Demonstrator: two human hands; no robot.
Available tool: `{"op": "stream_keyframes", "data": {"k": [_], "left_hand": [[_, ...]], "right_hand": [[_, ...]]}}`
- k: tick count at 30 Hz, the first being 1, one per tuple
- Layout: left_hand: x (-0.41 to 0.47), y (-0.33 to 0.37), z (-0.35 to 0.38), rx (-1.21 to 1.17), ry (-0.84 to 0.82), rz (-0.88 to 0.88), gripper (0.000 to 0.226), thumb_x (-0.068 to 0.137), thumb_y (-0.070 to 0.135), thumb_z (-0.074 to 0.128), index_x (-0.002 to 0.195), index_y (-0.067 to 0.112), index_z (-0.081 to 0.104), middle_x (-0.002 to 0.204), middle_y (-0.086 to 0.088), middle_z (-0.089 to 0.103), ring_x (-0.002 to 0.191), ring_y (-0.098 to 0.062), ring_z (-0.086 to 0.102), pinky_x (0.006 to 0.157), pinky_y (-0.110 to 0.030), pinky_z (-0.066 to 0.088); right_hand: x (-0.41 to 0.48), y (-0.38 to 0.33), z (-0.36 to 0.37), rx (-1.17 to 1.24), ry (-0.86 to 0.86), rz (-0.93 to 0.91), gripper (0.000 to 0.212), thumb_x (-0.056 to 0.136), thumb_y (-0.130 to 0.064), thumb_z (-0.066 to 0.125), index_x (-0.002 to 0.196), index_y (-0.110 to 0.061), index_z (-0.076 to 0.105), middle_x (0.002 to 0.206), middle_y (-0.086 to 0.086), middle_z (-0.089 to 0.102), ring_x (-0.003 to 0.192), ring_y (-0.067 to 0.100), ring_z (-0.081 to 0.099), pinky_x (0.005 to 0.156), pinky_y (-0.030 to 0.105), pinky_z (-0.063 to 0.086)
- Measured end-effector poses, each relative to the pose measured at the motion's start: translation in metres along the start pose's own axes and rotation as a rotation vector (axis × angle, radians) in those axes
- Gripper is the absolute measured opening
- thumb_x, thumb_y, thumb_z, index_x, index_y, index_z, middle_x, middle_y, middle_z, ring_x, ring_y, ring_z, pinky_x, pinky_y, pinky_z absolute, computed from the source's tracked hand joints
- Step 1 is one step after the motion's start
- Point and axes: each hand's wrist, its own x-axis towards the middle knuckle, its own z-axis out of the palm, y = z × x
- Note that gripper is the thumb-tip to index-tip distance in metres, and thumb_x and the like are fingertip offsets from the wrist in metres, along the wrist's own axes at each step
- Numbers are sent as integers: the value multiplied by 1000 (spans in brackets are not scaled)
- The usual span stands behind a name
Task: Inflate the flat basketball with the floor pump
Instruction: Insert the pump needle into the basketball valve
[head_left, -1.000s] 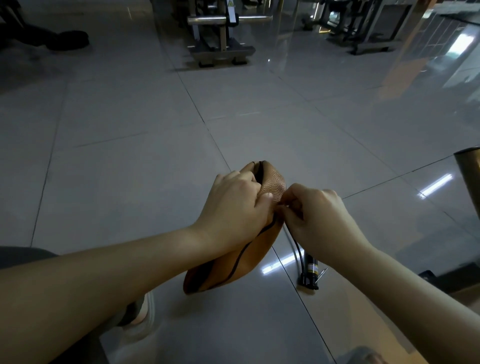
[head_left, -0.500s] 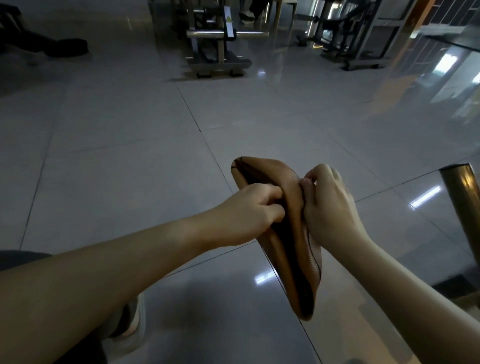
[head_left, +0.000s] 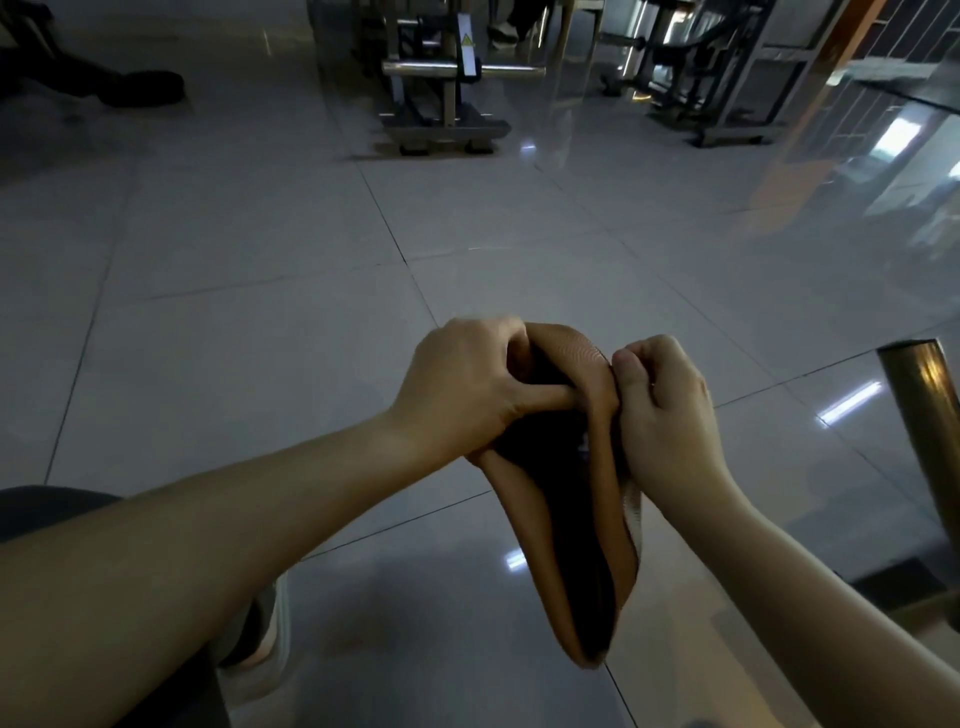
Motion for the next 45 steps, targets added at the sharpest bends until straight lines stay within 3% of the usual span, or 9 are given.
{"op": "stream_keyframes", "data": {"k": [3,5,9,15,21,34,39,42,45], "left_hand": [[11,-3,-13,177,191,361,55,74,65,68,98,16,60,100,3,60,91,-15,55,83,-32,49],[20,-6,-19,147,70,510,50,83,59,62,99,13,71,100,1,67,94,-16,60,94,-38,49],[22,-3,-20,130,-107,531,52,91,60,49,82,17,75,72,5,67,65,-12,60,63,-37,50],[22,-2,-9,172,-128,686,53,96,52,44,65,14,66,56,4,56,51,-15,52,54,-26,33],[17,-1,-19,147,-151,629,53,98,55,43,67,17,64,57,8,53,51,-8,47,56,-9,25],[9,-17,-19,377,-80,860,48,99,53,43,74,17,62,69,5,57,58,-15,52,47,-30,41],[-3,-24,-7,441,54,411,54,85,67,44,55,22,39,50,12,38,43,-11,37,47,-25,27],[-9,-17,-4,-116,-210,-1,29,91,44,59,74,25,72,68,8,71,63,-8,67,63,-30,55],[1,-5,2,-546,-405,-376,27,93,1,51,101,14,73,91,-6,75,79,-17,72,72,-25,57]], "right_hand": [[6,1,-4,60,-98,44,21,101,-25,49,91,-14,62,80,-1,64,72,11,60,63,27,48],[6,0,-5,106,-190,44,23,101,-24,49,89,-11,64,76,3,65,66,13,61,59,28,48],[16,7,-10,85,-410,50,19,99,-21,55,88,-10,66,77,4,68,69,11,63,60,26,50],[32,15,-24,-70,-827,-12,11,94,-21,64,102,-22,73,94,-7,74,84,3,68,71,16,51],[34,14,-33,321,-800,100,28,90,-29,65,107,-7,72,100,13,74,91,24,71,74,27,55],[10,9,-30,294,-732,210,18,97,-14,59,98,-8,75,88,17,74,82,38,70,73,42,58],[3,15,-17,-18,-324,-34,16,90,-16,64,87,-27,76,83,-13,74,72,8,69,69,29,56],[6,15,-14,65,-150,-20,15,89,-14,66,90,-24,77,83,-13,74,71,6,68,66,26,55],[-1,13,-4,98,-132,16,16,90,-15,65,88,-25,78,77,-13,73,65,15,70,64,36,59]]}}
